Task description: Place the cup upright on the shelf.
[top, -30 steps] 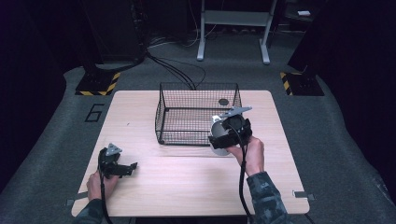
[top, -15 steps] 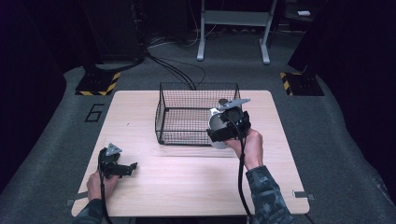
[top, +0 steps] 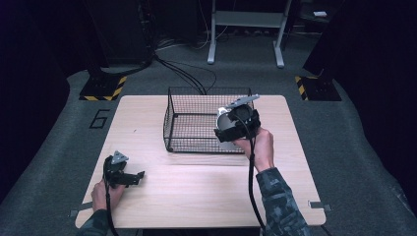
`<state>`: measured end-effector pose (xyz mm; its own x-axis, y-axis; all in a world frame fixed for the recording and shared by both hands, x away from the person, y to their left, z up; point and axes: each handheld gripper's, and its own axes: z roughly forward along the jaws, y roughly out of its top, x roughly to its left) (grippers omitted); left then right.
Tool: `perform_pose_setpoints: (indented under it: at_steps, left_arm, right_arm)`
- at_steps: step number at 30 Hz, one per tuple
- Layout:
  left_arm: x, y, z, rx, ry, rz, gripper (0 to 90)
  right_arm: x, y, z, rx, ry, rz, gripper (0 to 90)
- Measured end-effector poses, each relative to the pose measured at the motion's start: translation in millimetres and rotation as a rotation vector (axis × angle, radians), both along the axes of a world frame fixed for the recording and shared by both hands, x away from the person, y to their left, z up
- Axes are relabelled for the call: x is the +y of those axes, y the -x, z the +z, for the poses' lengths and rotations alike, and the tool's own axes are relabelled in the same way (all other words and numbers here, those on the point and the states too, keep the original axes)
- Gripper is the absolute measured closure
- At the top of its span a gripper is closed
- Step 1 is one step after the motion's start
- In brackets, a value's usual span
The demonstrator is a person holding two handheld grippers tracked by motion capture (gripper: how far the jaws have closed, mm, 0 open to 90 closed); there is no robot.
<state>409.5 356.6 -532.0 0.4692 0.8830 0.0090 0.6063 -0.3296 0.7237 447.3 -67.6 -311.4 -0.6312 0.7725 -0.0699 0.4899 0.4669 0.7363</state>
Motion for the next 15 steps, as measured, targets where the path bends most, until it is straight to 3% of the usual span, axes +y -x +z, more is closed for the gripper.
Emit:
perform_pose_setpoints:
  at_steps: [15]
  left_arm:
    - [0.1,0.0,0.0,0.0,0.0,0.0,0.0]
  right_arm:
    - [5.5,-21.6,3.7,0.0,0.006,-0.002,5.6]
